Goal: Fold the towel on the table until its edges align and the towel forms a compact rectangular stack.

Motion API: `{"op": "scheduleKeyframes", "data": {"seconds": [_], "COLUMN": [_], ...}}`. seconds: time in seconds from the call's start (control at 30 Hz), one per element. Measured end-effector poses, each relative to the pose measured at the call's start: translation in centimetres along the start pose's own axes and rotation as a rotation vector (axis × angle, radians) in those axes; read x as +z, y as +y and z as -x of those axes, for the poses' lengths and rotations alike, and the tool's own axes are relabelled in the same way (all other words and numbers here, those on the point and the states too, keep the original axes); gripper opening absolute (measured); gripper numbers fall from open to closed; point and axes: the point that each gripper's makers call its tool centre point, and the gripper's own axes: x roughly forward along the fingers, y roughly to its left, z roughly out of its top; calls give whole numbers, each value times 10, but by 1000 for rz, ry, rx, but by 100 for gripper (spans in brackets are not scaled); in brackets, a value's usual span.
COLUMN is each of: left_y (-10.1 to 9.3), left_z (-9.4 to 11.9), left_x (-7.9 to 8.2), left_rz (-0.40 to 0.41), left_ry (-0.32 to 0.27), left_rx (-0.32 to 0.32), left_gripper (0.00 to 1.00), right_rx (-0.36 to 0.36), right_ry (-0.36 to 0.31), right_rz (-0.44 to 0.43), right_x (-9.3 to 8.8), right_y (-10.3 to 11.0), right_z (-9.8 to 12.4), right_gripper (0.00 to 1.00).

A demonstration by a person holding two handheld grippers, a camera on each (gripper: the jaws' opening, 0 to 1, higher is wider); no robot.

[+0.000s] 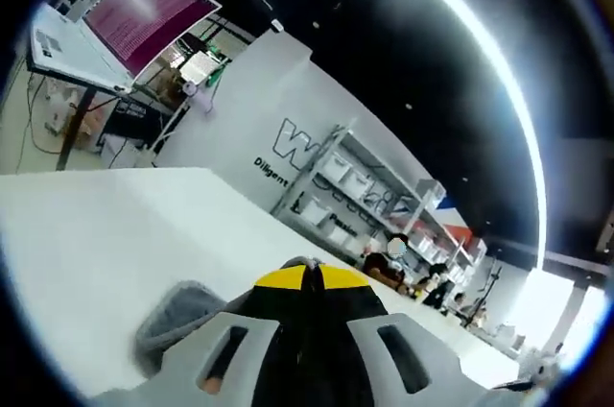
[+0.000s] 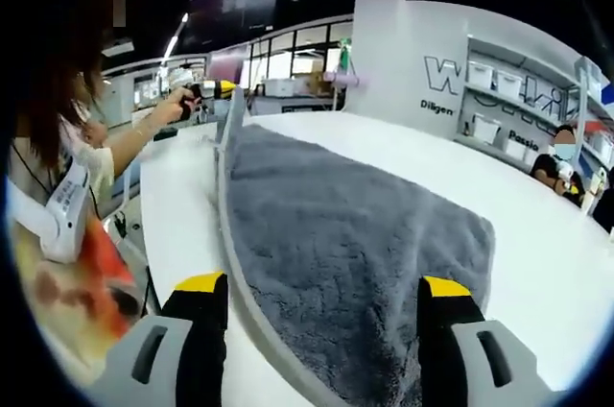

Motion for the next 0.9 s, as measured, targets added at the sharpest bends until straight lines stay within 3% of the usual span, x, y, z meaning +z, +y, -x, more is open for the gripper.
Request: {"op": "scheduleKeyframes", "data": {"seconds": [0.17, 0.37, 0.57, 0.83, 0.9], "left_y": [13, 36, 51, 58, 56], "left_z": [-14, -23, -31, -29, -28], "left_x": [-6, -32, -61, -72, -73], "left_rz": [-43, -140, -202, -226, -224], "left_ry": [7, 72, 159, 196, 193], "left_rx": [55, 142, 177, 190, 182], "left_gripper": [2, 2, 2, 4, 10], "right_rx": [-3, -5, -5, -16, -18], "right_ry": [4, 5, 7, 5, 4], "right_rz": [-3, -9, -11, -25, -26], "right_x": [-2, -3, -5, -10, -10], "right_y": [1, 0, 1, -2, -2], "right_z": [-1, -1, 1, 7, 9], "right_gripper": [82, 82, 82, 82, 82]}}
